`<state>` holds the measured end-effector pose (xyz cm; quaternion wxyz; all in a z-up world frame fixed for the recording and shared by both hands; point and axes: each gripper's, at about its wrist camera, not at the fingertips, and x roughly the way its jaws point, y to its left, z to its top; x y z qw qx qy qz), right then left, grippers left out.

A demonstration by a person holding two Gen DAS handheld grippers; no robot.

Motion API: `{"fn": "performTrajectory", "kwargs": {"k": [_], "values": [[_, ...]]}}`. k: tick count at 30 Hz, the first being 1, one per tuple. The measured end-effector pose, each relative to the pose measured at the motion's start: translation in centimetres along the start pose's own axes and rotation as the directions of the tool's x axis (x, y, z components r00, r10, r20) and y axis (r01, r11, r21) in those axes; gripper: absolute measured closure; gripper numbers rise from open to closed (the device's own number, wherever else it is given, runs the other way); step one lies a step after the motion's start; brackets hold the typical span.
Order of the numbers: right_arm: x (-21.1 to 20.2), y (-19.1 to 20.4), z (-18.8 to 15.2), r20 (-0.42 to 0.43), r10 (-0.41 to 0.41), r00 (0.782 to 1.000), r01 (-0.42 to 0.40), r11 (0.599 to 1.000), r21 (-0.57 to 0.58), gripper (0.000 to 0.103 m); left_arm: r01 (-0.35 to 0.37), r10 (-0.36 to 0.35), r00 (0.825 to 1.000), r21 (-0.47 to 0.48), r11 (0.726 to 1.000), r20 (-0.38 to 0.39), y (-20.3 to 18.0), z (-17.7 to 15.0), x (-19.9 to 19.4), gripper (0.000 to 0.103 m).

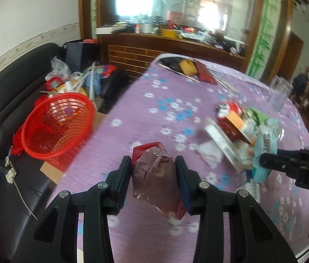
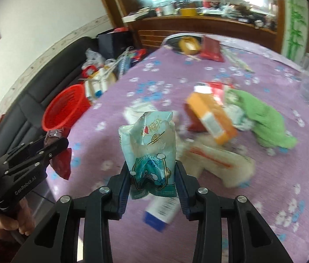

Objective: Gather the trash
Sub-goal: 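Carry the pink bag and tissue pack with both tools over the red basket, then open both tools to drop the bag and tissue pack into the basket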

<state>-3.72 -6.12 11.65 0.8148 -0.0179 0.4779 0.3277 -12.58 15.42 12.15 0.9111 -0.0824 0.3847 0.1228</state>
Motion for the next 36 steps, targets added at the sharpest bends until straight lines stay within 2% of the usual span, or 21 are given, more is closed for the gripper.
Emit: {"fn": "performTrajectory", "kwargs": {"k": [3,8,13,16,18,25,31,32,34,35,36], "values": [[1.0,1.9,1.6,-0.011,0.020,1.000,-0.020,1.000,-0.011,0.061,-0.021,0.022,1.000,-0.031,0.999,0.018,2.7,1.1,-0.3,0.064],[2.6,6.3,4.4,-0.022,0.037,0.999,-0.039,0.995,-0.092,0.060,-0.070,0.075,0.996,-0.100,0.992,0.043,8.4,2.8,-0.4,0.063],[6.0,12.3,8.3,-0.060,0.078,0.995,-0.087,0.980,-0.177,0.059,-0.102,0.109,0.994,-0.179,0.979,0.028,13.9,4.2,1.1,0.063],[8.6,15.1,10.7,-0.096,0.133,0.986,-0.147,0.975,-0.166,0.059,-0.119,0.125,0.992,-0.198,0.973,0.018,16.5,4.6,2.4,0.063],[10.5,16.6,12.2,-0.107,0.139,0.984,-0.157,0.973,-0.172,0.058,-0.127,0.131,0.991,-0.207,0.970,0.008,18.0,4.8,3.1,0.063],[15.9,20.3,16.0,-0.159,0.165,0.973,-0.191,0.968,-0.163,0.057,-0.135,0.135,0.991,-0.233,0.963,-0.016,21.4,5.5,5.6,0.063],[19.4,22.5,17.8,-0.185,0.175,0.967,-0.204,0.966,-0.157,0.053,-0.135,0.133,0.991,-0.227,0.965,-0.022,22.8,6.0,7.0,0.063],[20.0,22.9,18.1,-0.188,0.178,0.966,-0.207,0.966,-0.152,0.052,-0.134,0.134,0.991,-0.226,0.965,-0.015,22.9,6.0,7.0,0.061],[20.8,23.5,18.6,-0.189,0.180,0.965,-0.208,0.967,-0.144,0.049,-0.133,0.134,0.991,-0.230,0.964,-0.011,23.1,6.2,7.1,0.051],[21.0,23.6,18.7,-0.190,0.182,0.965,-0.211,0.967,-0.141,0.042,-0.128,0.131,0.991,-0.236,0.963,-0.005,23.2,6.3,7.0,0.041],[21.3,23.9,19.0,-0.184,0.179,0.966,-0.206,0.968,-0.141,0.035,-0.128,0.132,0.991,-0.241,0.962,0.001,23.3,6.3,7.0,0.036]]}}
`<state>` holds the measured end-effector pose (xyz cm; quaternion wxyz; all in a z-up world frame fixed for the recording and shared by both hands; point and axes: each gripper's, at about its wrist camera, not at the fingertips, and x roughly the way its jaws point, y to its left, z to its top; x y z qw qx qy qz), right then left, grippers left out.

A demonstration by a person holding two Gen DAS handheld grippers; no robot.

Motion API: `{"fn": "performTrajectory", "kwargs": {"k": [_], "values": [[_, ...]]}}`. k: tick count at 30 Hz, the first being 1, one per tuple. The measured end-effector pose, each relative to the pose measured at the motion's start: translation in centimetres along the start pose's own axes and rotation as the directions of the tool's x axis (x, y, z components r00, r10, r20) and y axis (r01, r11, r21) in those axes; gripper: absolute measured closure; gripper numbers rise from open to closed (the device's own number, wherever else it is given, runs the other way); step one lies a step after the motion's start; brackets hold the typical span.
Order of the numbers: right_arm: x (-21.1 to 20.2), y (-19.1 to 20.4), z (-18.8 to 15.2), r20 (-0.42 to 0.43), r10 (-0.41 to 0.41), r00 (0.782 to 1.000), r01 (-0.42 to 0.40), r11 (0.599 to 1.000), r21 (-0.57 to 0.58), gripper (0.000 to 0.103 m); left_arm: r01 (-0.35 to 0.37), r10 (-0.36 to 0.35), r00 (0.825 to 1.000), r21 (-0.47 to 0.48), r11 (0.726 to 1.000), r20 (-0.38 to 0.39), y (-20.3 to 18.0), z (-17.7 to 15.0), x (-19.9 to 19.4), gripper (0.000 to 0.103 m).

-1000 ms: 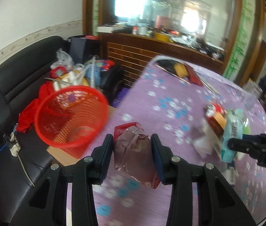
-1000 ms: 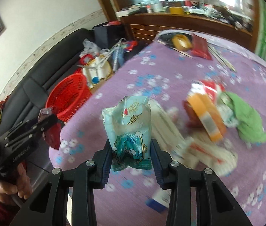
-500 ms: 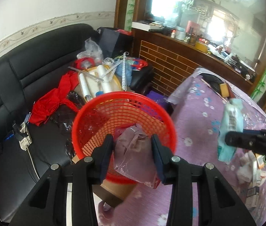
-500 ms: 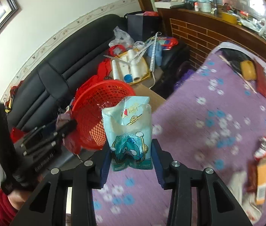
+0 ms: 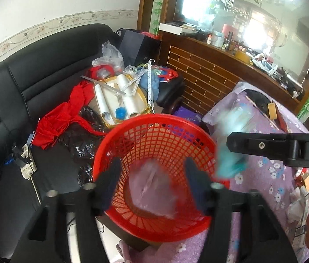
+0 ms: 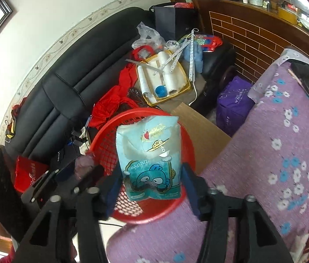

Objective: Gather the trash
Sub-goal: 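Open both tools to drop the bag and tissue pack into the basket, then move both open tools back over the table items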

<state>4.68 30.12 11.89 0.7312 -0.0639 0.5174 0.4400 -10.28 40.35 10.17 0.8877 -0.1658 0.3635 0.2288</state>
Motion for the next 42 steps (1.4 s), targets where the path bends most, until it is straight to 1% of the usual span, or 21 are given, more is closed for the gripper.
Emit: {"fn": "performTrajectory", "kwargs": {"k": [2,5,9,10,11,15,16,19,21,24,26,29,32,34,35,38,40,42], "values": [[-0.1,0.2,0.1,0.017,0.000,1.000,0.000,1.000,0.000,0.030,0.003,-0.003,1.000,-0.006,1.000,0.005,0.1,0.1,-0.1,0.036],[-0.7,0.0,0.1,0.028,-0.008,1.000,0.008,1.000,0.000,0.030,0.000,0.000,1.000,-0.015,1.000,-0.004,0.3,0.1,0.0,0.035],[-3.3,-0.7,-0.8,0.072,-0.027,0.997,0.026,1.000,0.010,0.030,-0.011,0.011,1.000,-0.010,1.000,0.012,0.0,-0.6,-1.2,0.035],[-4.4,-1.2,-1.5,0.087,-0.037,0.996,0.036,0.999,0.018,0.030,-0.014,0.014,1.000,-0.007,1.000,0.013,-0.3,-0.9,-1.5,0.035],[-5.1,-1.5,-2.0,0.095,-0.040,0.995,0.037,0.999,0.024,0.030,-0.004,0.004,1.000,-0.001,1.000,0.014,-0.7,-1.3,-1.9,0.035],[-8.5,-3.9,-5.6,0.120,-0.088,0.989,0.082,0.995,0.055,0.030,0.022,-0.022,1.000,0.045,0.999,0.013,-3.2,-2.7,-3.2,0.035],[-9.5,-4.8,-7.1,0.121,-0.101,0.988,0.093,0.993,0.069,0.030,0.033,-0.034,0.999,0.056,0.998,0.007,-4.1,-3.2,-3.5,0.035],[-11.4,-7.1,-10.6,0.115,-0.133,0.984,0.119,0.986,0.117,0.030,0.083,-0.081,0.997,0.100,0.992,-0.018,-7.2,-4.6,-4.0,0.035],[-12.9,-9.0,-12.9,0.113,-0.154,0.982,0.135,0.977,0.163,0.030,0.119,-0.114,0.993,0.145,0.982,-0.038,-10.0,-5.7,-4.2,0.035],[-15.6,-12.6,-16.9,0.107,-0.189,0.976,0.156,0.953,0.260,0.030,0.181,-0.166,0.982,0.207,0.961,-0.088,-14.1,-7.2,-4.3,0.035],[-17.4,-15.0,-19.6,0.102,-0.221,0.970,0.177,0.928,0.327,0.030,0.226,-0.204,0.972,0.236,0.945,-0.113,-16.8,-8.1,-4.6,0.035],[-19.4,-18.2,-23.6,0.072,-0.270,0.960,0.220,0.889,0.401,0.030,0.268,-0.239,0.961,0.267,0.926,-0.137,-19.8,-9.0,-5.0,0.035],[-19.8,-20.8,-26.8,0.026,-0.277,0.960,0.233,0.853,0.466,0.030,0.296,-0.259,0.952,0.284,0.912,-0.163,-22.3,-9.8,-5.1,0.035],[-19.9,-21.7,-28.0,0.006,-0.290,0.957,0.252,0.841,0.478,0.030,0.309,-0.267,0.947,0.285,0.907,-0.179,-23.3,-10.1,-5.1,0.035],[-19.8,-22.2,-28.4,-0.006,-0.285,0.959,0.252,0.838,0.484,0.030,0.314,-0.269,0.945,0.286,0.905,-0.185,-23.7,-10.3,-5.1,0.035],[-19.0,-22.1,-28.8,-0.012,-0.259,0.966,0.234,0.847,0.477,0.030,0.311,-0.263,0.946,0.301,0.902,-0.189,-24.6,-10.5,-5.5,0.035],[-18.1,-21.5,-28.5,-0.025,-0.244,0.969,0.229,0.861,0.454,0.030,0.310,-0.261,0.946,0.302,0.902,-0.190,-24.8,-10.5,-5.7,0.035],[-17.0,-20.9,-28.3,-0.039,-0.224,0.974,0.219,0.873,0.436,0.030,0.316,-0.264,0.943,0.288,0.904,-0.205,-25.0,-10.1,-5.6,0.031]]}}
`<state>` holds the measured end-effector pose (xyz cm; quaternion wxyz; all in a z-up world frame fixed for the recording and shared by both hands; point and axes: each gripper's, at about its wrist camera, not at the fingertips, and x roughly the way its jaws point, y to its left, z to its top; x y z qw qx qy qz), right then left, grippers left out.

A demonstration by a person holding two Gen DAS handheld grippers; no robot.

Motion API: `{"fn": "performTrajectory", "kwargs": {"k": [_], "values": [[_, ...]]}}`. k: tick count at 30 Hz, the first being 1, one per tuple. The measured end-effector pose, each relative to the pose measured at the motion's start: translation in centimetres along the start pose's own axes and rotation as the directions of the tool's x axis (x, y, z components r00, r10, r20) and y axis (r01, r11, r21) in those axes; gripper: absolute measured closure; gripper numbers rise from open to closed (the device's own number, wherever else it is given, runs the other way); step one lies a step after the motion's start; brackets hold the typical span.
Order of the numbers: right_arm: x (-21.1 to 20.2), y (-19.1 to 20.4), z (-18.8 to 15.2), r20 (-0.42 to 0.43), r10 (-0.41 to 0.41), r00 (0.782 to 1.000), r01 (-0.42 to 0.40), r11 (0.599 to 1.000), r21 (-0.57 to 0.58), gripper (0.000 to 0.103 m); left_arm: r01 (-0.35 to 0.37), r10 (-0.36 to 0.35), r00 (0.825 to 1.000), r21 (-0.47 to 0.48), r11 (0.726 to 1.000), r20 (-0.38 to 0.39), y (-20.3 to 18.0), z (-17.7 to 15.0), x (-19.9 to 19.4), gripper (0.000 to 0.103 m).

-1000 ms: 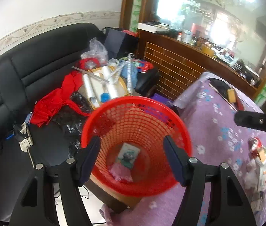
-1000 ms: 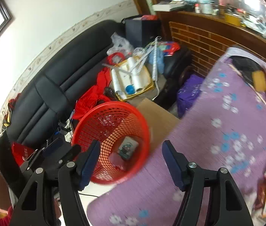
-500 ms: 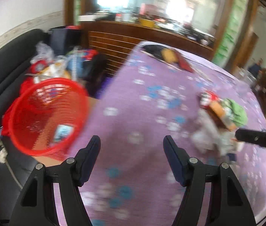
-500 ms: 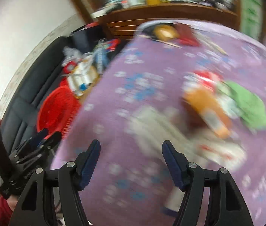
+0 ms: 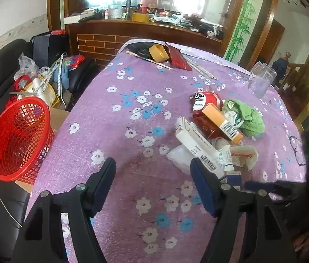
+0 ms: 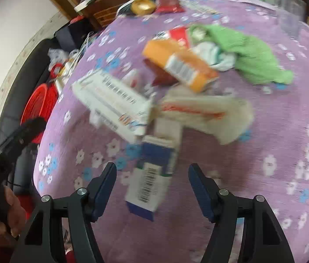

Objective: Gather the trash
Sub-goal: 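Move both open tools back over the table items, then grasp the white medicine box with the left tool while the right tool grasps the blue-white box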

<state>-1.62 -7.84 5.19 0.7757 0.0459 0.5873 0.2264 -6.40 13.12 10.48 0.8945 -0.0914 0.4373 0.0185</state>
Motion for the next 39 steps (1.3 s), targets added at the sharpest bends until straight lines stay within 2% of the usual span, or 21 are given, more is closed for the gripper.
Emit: {"fn": "performTrajectory", "kwargs": {"k": [5,8,9,12,15,19,22,24,28,31,39], "values": [[2.3,1.0,-0.3,-0.048,-0.071,0.996,0.067,0.995,-0.070,0.032,0.027,-0.027,0.999,-0.008,1.000,-0.032,-0.9,0.6,1.0,0.031],[2.2,0.1,-0.6,-0.053,-0.093,0.994,0.089,0.994,-0.060,0.060,0.047,-0.048,0.998,-0.011,0.999,-0.044,-1.7,0.9,1.7,0.031],[2.0,-0.3,-0.7,-0.051,-0.094,0.994,0.091,0.994,-0.054,0.066,0.053,-0.054,0.997,-0.014,0.999,-0.048,-1.8,0.9,2.0,0.031],[0.8,-1.3,-1.2,-0.027,-0.097,0.995,0.096,0.994,-0.043,0.066,0.072,-0.074,0.995,-0.025,0.997,-0.067,-2.5,1.4,3.2,0.031],[-1.1,-2.0,-1.9,0.016,-0.062,0.998,0.062,0.997,-0.039,0.066,0.094,-0.097,0.991,-0.039,0.995,-0.090,-3.1,1.9,4.9,0.031],[-3.3,-3.0,-2.7,0.071,-0.068,0.995,0.072,0.996,-0.056,0.066,0.100,-0.106,0.988,-0.058,0.993,-0.113,-3.6,2.4,7.1,0.032],[-4.7,-3.9,-3.7,0.091,-0.083,0.992,0.088,0.995,-0.050,0.066,0.100,-0.106,0.988,-0.049,0.994,-0.116,-4.2,2.7,7.9,0.049],[-5.3,-4.7,-4.1,0.098,-0.088,0.991,0.092,0.995,-0.037,0.066,0.111,-0.117,0.986,-0.055,0.992,-0.120,-4.5,2.8,8.2,0.069],[-6.3,-5.8,-4.8,0.112,-0.102,0.989,0.103,0.995,-0.002,0.066,0.125,-0.129,0.988,-0.041,0.991,-0.091,-5.4,2.7,7.5,0.086],[-6.5,-6.1,-4.9,0.119,-0.102,0.988,0.101,0.995,0.010,0.066,0.115,-0.114,0.993,0.017,0.993,-0.038,-6.4,2.4,6.0,0.091],[-6.7,-5.5,-4.6,0.154,-0.107,0.982,0.108,0.994,0.005,0.066,0.120,-0.128,0.990,0.127,0.985,0.054,-8.0,0.8,1.6,0.090]]}}
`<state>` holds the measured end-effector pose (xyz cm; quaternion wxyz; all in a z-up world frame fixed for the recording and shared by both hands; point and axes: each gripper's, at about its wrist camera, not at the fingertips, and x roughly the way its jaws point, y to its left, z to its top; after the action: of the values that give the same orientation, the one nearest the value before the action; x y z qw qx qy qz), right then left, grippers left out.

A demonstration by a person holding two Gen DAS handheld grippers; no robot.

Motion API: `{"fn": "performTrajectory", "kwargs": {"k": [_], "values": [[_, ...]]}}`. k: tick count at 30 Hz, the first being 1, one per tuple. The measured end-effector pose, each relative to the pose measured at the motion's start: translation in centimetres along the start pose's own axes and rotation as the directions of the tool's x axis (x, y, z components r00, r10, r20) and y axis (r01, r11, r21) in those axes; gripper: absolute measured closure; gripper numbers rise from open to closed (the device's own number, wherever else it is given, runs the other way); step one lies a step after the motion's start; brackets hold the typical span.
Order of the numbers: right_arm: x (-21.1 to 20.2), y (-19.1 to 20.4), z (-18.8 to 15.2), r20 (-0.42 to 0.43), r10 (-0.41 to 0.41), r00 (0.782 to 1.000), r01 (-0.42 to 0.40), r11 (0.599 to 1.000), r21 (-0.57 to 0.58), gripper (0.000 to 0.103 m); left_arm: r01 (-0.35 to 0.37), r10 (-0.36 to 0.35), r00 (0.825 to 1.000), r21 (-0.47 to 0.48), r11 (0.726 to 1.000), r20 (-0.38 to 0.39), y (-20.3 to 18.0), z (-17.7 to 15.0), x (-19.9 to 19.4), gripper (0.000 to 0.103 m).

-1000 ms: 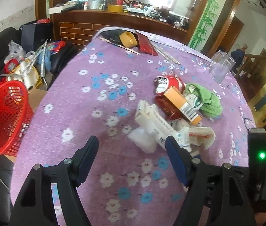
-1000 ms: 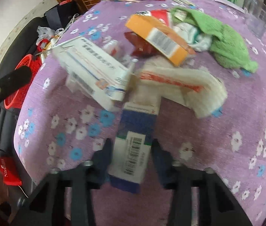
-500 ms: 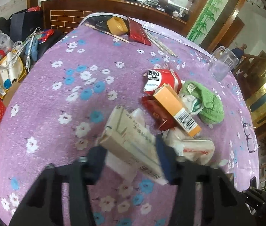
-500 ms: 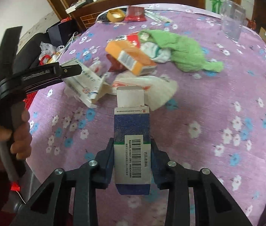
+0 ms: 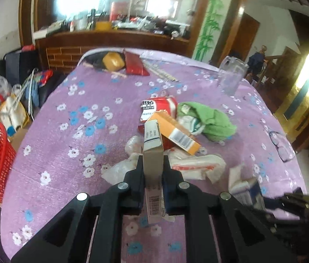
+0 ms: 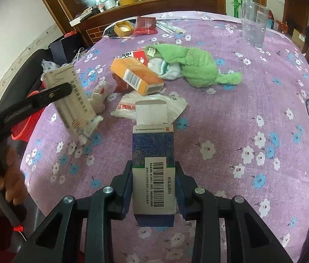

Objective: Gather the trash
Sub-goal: 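Grasp the white medicine box with the left tool while the right tool grasps the blue-white box, then carry both medicine boxes with both tools over the red basket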

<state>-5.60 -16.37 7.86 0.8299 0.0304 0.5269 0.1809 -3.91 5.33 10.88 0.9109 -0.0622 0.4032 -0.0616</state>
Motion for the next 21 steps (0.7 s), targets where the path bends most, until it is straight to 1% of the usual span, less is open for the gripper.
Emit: {"fn": "performTrajectory", "kwargs": {"k": [4,13,21], "values": [[0.1,0.2,0.3,0.010,0.004,1.000,-0.004,1.000,0.007,0.066,0.003,-0.003,0.999,0.011,1.000,0.035,0.1,-0.7,-2.0,0.090],[0.2,2.7,1.3,0.044,0.041,0.998,-0.039,0.998,-0.041,0.066,-0.065,0.064,0.993,0.008,0.998,0.099,1.7,-1.7,-5.2,0.090],[0.3,5.7,1.6,0.048,0.072,0.996,-0.066,0.991,-0.118,0.066,-0.119,0.121,0.986,-0.020,0.993,0.118,3.1,-2.9,-6.6,0.090]]}}
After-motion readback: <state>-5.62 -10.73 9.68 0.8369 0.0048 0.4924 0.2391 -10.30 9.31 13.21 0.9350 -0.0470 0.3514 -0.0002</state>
